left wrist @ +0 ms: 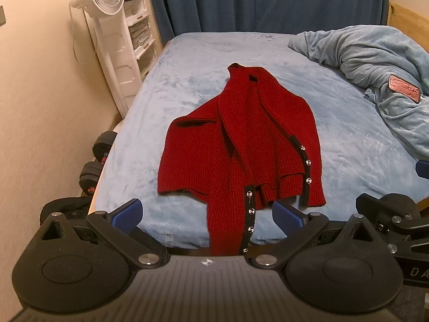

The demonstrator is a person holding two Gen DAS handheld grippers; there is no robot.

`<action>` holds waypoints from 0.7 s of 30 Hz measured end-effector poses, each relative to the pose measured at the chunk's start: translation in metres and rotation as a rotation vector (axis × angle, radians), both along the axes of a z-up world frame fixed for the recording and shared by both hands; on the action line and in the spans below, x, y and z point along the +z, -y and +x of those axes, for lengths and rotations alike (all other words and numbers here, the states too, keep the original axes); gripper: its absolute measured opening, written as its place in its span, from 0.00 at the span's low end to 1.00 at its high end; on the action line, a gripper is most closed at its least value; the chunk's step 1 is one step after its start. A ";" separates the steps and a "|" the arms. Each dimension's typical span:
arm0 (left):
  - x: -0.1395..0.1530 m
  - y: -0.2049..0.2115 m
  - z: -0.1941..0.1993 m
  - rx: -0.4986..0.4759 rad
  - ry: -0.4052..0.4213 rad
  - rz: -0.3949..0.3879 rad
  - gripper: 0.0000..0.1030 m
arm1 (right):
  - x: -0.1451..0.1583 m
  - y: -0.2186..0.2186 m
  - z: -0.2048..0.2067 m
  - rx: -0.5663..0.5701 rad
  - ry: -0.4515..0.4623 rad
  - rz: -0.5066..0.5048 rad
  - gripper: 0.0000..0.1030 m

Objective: Fold small clothes

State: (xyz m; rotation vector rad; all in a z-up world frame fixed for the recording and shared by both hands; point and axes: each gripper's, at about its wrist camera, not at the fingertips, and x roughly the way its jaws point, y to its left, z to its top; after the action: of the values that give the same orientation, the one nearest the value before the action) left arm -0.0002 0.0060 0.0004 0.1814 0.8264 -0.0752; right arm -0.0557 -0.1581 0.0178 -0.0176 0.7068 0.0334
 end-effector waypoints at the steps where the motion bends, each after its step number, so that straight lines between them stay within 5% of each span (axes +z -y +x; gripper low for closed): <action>1: -0.001 0.001 -0.001 0.000 0.000 0.000 1.00 | 0.000 0.000 0.000 0.001 0.000 0.001 0.99; 21: -0.003 0.000 -0.001 0.000 -0.004 -0.002 1.00 | 0.000 0.002 0.000 0.002 -0.007 0.000 0.99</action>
State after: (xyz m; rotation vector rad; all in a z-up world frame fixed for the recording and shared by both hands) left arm -0.0008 0.0061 -0.0025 0.1797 0.8300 -0.0766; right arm -0.0557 -0.1606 0.0179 -0.0182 0.7141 0.0353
